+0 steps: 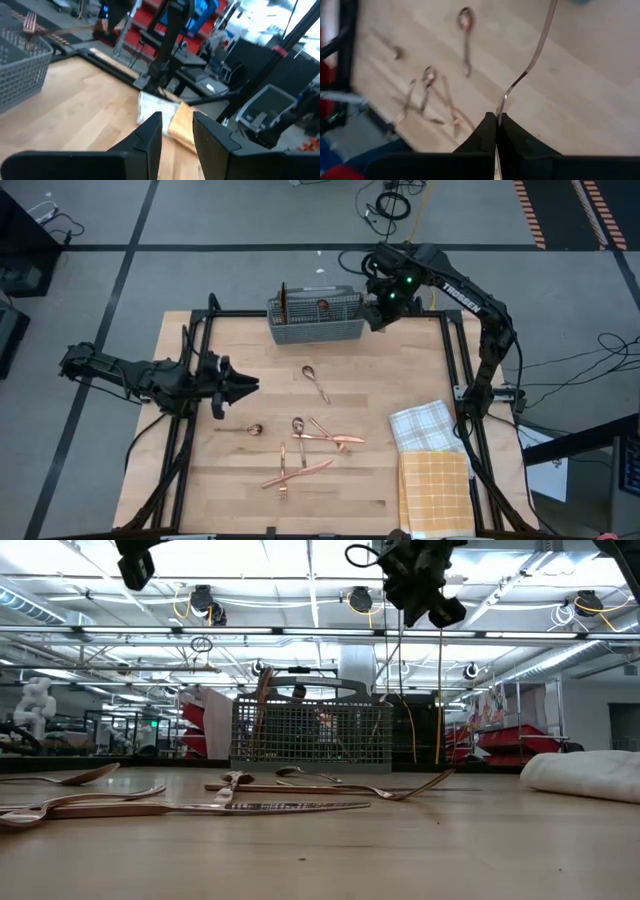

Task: Sort silverware
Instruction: Put the top right bronze fork into the gray silverware rack

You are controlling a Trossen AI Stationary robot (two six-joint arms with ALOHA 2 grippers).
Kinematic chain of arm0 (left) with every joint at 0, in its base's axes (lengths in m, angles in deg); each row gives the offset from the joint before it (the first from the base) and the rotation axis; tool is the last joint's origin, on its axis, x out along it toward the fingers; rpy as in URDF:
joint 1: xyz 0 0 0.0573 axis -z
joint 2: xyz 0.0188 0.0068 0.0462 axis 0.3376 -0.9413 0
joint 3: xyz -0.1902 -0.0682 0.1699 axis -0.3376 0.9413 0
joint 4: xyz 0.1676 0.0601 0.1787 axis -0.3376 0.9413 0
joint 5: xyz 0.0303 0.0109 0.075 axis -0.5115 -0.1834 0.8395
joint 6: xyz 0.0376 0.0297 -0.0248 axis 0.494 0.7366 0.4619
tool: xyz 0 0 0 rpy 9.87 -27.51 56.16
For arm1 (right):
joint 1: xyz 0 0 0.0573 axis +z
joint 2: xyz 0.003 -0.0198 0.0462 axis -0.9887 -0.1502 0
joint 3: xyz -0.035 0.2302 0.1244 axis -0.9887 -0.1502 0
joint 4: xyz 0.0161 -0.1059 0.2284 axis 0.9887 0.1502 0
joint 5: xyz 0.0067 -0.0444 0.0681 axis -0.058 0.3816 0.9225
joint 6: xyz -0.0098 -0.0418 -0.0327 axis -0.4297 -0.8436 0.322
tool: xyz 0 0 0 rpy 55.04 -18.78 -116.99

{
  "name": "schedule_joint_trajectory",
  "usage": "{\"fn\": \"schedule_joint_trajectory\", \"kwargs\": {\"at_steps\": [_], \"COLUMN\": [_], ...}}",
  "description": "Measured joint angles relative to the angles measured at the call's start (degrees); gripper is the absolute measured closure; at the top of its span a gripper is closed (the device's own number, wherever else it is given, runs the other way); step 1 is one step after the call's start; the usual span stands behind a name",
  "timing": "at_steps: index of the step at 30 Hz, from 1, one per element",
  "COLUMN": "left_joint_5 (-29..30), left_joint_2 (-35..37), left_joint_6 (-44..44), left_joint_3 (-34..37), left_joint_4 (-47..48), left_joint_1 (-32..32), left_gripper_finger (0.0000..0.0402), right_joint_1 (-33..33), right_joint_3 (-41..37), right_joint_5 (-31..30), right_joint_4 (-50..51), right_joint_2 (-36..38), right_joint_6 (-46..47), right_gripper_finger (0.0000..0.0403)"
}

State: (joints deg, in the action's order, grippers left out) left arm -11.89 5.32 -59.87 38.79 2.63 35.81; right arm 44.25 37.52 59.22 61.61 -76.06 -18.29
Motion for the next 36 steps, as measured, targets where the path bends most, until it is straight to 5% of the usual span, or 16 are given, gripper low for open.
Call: {"fn": "schedule_joint_trajectory", "kwargs": {"at_steps": [27, 36], "left_joint_5": [4.44, 4.56], "left_joint_2": [0.10, 0.67], "left_joint_6": [3.33, 5.05], "left_joint_3": [0.00, 0.00], "left_joint_4": [-36.30, -36.98], "left_joint_1": [-4.53, -4.49], "left_gripper_finger": [0.0288, 0.0288], "right_joint_1": [-9.34, -5.28], "right_joint_3": [0.00, 0.00], "right_joint_5": [9.47, -4.51], "right_joint_4": [-0.02, -0.12], "right_joint_2": [-0.81, -0.71], "right_joint_6": [-12.02, -19.04], "right_gripper_finger": [0.0403, 0.0403]}}
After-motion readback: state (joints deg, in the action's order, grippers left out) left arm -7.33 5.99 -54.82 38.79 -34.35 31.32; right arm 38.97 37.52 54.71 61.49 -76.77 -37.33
